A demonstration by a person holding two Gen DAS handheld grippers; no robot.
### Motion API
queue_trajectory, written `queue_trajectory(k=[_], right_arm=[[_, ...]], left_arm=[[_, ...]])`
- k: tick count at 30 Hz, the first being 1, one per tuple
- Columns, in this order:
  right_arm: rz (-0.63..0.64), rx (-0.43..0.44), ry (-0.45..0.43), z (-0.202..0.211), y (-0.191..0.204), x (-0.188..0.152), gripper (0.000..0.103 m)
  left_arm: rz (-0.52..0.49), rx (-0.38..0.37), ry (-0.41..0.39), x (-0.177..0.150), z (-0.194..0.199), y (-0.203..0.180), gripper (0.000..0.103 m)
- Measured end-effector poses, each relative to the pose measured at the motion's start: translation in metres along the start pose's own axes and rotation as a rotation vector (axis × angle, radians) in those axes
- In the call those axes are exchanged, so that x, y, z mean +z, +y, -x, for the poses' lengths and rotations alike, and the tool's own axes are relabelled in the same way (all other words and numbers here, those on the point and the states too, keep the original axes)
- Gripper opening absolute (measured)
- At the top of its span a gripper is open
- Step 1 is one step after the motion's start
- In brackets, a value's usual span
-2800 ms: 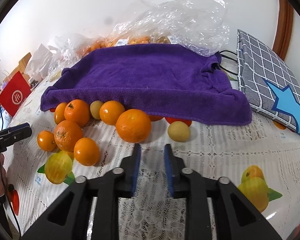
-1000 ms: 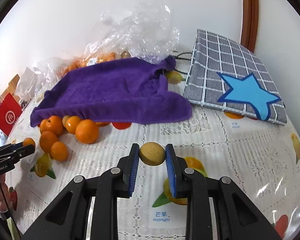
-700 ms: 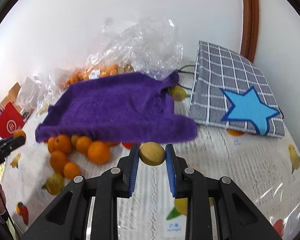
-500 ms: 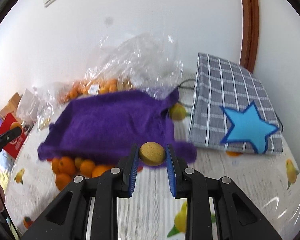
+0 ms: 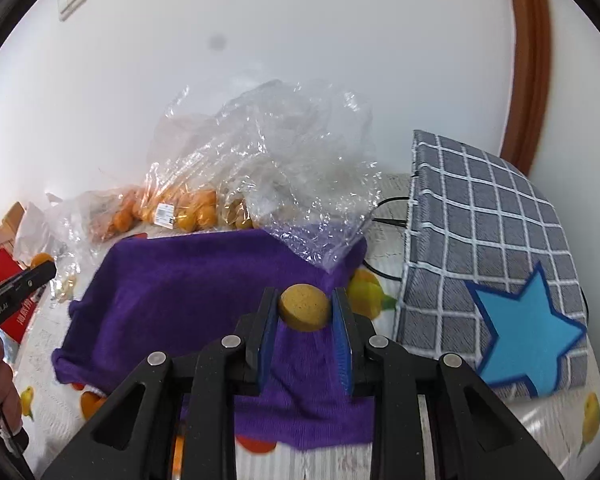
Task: Organize fruits
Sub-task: 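Carry both fruits onto the purple towel and open both tools to release them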
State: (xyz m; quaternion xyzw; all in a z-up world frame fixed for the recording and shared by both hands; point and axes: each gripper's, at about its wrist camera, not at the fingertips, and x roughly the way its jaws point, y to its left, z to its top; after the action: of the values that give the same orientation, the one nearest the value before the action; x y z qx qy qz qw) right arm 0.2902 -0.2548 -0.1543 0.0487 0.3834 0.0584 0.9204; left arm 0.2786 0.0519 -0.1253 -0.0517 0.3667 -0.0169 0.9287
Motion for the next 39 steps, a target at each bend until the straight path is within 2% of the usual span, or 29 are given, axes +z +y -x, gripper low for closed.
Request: queue_trajectory(k=[7, 10, 16, 39], right_arm=[[0.020, 0.028, 0.043, -0.043, 0.005, -0.004, 0.026], [0.031, 0.048, 0.064, -0.054, 0.006, -0.010, 0.026], [0.033, 0.075, 0.087, -0.069, 0.005, -0.019, 0.026], [0.046, 0.071, 0.095, -0.085, 0.004, -0.027, 0.026]], left_arm=[[-0.003, -0.016, 0.079, -0.009, -0.040, -0.008, 0.036], [-0.036, -0.005, 0.092, -0.017, -0.048, -0.013, 0.036], [-0.040, -0.026, 0.127, -0.026, -0.060, -0.015, 0.036], [-0.036, -0.059, 0.180, -0.036, -0.080, -0.016, 0.036]])
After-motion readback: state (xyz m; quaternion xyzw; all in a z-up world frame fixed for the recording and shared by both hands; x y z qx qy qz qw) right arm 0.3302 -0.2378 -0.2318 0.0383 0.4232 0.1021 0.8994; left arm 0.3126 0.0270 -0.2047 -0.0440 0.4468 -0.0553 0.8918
